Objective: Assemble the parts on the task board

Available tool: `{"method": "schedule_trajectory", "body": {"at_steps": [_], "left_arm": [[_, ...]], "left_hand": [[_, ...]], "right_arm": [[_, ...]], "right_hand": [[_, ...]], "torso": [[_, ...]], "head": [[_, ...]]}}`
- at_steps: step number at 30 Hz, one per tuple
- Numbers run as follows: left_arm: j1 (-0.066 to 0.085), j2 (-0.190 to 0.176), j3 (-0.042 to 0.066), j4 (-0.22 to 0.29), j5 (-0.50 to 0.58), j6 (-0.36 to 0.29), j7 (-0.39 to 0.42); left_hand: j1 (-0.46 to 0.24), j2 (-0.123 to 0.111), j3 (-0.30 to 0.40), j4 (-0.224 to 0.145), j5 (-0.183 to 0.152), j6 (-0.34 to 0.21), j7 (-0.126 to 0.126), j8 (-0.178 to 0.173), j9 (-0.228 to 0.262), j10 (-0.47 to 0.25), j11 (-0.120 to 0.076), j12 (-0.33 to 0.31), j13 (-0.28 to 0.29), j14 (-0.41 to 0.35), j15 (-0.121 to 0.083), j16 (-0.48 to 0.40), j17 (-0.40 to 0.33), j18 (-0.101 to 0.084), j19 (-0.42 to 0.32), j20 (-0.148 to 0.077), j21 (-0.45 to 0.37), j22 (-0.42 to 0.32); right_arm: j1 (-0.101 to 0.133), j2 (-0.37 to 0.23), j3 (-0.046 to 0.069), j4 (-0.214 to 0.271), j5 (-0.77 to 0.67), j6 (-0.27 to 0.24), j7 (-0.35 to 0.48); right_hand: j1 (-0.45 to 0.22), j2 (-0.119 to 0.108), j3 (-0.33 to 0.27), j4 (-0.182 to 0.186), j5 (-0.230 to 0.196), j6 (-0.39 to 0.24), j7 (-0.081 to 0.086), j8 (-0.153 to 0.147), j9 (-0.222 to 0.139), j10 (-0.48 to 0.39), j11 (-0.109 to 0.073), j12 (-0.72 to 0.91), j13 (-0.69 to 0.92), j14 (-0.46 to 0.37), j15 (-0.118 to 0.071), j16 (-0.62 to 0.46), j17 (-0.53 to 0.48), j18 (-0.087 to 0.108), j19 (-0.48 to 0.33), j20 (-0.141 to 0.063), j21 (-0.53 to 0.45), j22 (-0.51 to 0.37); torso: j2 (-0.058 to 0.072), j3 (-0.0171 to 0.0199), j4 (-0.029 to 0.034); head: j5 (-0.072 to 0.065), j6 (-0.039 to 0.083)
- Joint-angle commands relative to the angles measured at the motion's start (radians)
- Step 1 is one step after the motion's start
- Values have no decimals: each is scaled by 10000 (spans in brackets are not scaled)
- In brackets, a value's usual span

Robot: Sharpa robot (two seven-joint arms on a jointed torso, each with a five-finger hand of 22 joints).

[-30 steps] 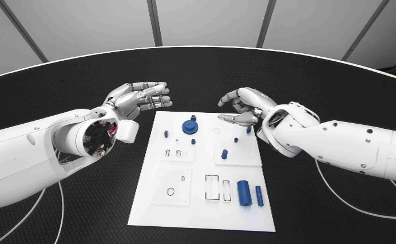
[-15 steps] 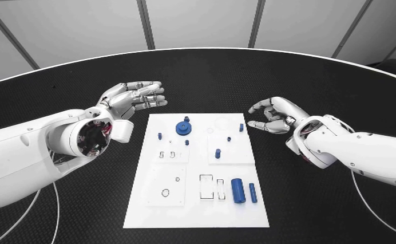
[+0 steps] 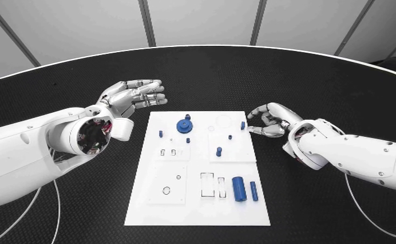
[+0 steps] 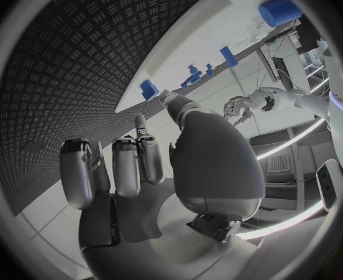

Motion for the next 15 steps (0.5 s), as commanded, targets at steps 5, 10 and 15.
{"method": "schedule_trajectory", "body": {"at_steps": [5, 10, 15], "left_arm": [[1, -6, 0, 9, 0, -14, -1], [1, 2, 1, 7, 0, -19, -5], [1, 6, 1, 2, 0, -24, -8]], "left_hand": [[-124, 11, 69, -36, 10, -15, 252, -21, -13, 44, 22, -45, 2, -14, -1, -56, 20, 126, -8, 38, -43, -16], [-124, 11, 69, -36, 10, -15, 252, -21, -13, 44, 22, -45, 2, -14, -1, -56, 20, 126, -8, 38, -43, -16], [-124, 11, 69, -36, 10, -15, 252, -21, -13, 44, 22, -45, 2, -14, -1, -56, 20, 126, -8, 38, -43, -16]], "right_arm": [[-33, 202, 2, -191, -9, -2, -292], [-38, 267, 3, -189, -10, -26, -380], [-39, 322, 3, -191, -11, 0, -403]], "right_hand": [[108, -8, -18, -59, 27, -74, 17, -77, -15, 485, 0, -18, 1965, 927, 18, 55, 2070, -84, 925, -19, 33, 2409], [118, 11, -19, -63, 40, -72, 34, -81, -16, 519, 14, 29, 2006, 935, 32, 69, 2104, -93, 945, -8, 58, 2443], [123, 46, -19, -65, 62, -10, 55, -57, -6, 543, 37, 63, 2034, 941, 57, 79, 2128, -100, 960, 16, 76, 2467]], "torso": [[49, 10, 34], [40, 9, 29], [25, 4, 33]], "head": [[-46, -18], [-38, -34], [-38, -35]]}}
